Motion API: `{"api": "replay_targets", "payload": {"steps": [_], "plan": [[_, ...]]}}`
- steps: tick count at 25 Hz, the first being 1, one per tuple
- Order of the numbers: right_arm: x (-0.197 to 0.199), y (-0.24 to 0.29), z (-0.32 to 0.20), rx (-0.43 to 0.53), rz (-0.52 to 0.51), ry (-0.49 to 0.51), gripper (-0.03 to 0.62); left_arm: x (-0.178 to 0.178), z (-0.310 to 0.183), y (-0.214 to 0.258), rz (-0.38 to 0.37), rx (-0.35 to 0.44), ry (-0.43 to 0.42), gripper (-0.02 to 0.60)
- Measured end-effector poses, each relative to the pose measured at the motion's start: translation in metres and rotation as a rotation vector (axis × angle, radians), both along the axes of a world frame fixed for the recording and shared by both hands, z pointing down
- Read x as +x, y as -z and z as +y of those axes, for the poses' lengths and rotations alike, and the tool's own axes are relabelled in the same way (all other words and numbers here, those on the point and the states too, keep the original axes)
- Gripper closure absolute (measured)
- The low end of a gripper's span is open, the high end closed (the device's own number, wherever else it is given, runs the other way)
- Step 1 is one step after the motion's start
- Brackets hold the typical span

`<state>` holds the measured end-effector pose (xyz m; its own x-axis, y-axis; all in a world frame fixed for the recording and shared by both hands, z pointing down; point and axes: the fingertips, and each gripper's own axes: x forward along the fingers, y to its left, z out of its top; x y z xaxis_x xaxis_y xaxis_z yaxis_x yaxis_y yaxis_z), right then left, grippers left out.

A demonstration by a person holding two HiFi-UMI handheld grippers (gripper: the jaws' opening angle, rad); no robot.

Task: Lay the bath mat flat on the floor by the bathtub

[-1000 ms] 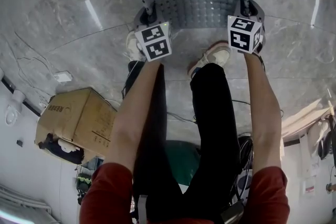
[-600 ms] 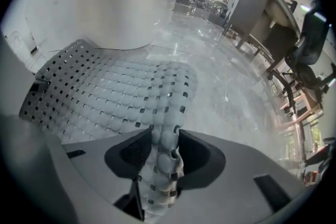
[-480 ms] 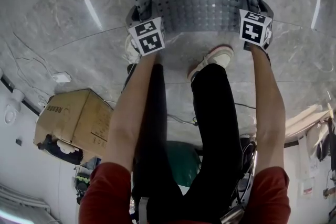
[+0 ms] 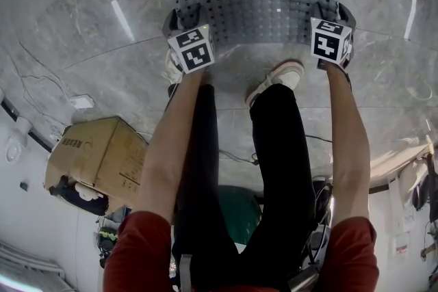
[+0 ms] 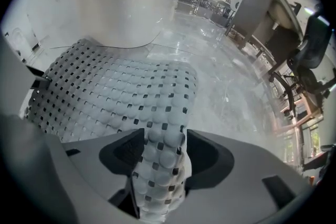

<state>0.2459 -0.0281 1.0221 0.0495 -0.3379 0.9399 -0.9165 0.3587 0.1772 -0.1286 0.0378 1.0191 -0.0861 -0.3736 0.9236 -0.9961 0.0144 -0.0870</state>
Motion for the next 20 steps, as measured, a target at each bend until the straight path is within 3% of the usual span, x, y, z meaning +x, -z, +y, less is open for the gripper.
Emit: {"api": "replay_targets", "payload": {"steps": [8,20], "plan": [[-0.003,0.043,0.005,0.02,-0.02,-0.049,0.333,0.004,-0.002,0.04,0.026,0.002,0.005,0.31],[-0.028,0.159,0.022,0.023,-0.109,-0.145,0.333,0.037,-0.019,0.161,0.101,0.024,-0.046,0.31]]}}
